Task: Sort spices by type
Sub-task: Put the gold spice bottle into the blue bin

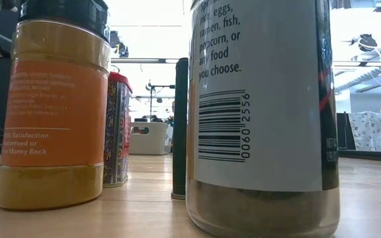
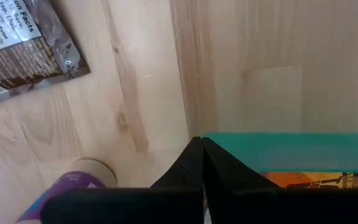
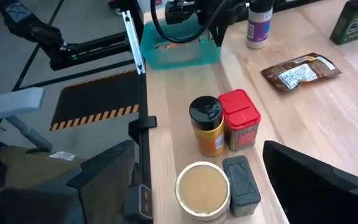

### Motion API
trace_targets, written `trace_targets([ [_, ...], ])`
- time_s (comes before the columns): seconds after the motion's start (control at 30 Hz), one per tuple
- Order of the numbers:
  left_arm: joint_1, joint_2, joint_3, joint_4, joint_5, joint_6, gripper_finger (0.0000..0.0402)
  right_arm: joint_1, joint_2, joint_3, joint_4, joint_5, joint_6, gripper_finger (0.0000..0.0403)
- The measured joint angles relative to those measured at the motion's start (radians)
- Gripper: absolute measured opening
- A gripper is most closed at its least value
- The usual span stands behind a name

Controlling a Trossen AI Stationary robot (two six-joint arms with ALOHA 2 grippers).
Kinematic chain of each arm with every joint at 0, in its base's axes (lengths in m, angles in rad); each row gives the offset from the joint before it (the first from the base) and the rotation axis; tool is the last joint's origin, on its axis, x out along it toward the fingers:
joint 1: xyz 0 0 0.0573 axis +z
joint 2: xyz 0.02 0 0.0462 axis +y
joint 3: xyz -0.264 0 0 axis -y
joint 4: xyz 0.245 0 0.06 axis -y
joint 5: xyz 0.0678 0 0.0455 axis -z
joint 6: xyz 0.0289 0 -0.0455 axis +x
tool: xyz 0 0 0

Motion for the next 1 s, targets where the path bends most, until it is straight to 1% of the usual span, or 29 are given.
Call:
trace_targets([
  [0.2, -0.008, 0.000, 0.000, -0.006, -0.003, -0.005, 0.0000, 0.000, 0.000, 0.000, 0.006, 0.020, -0.004, 0.0338],
  [0.37, -0.008, 0.000, 0.000, -0.087, -0.030, -0.051, 0.0000, 0.000, 0.000, 0.000, 0.006, 0.021, -0.008, 0.0338],
  [0.6, -0.008, 0.000, 0.000, -0.088, -0.041, -0.051, 0.0000, 0.000, 0.000, 0.000, 0.006, 0.020, -0.037, 0.0338],
  [0.7, -0.014, -0.001, 0.021, -0.089, -0.052, -0.043, 0.0000, -0.003, 0.000, 0.000, 0.006, 0.018, -0.047, 0.0338],
  [0.83, -0.035, -0.023, 0.062, -0.078, -0.136, 0.003, 0.0000, -0.014, 0.002, 0.000, 0.006, 0.012, -0.070, 0.0338],
  [0.93, -0.058, -0.056, 0.084, -0.062, -0.239, 0.026, 0.0000, -0.032, 0.019, 0.000, 0.018, -0.014, -0.119, 0.0338],
  [1.0, -0.070, -0.080, 0.092, -0.052, -0.318, 0.028, 0.0000, -0.045, 0.041, 0.008, 0.016, -0.051, -0.142, 0.0338],
])
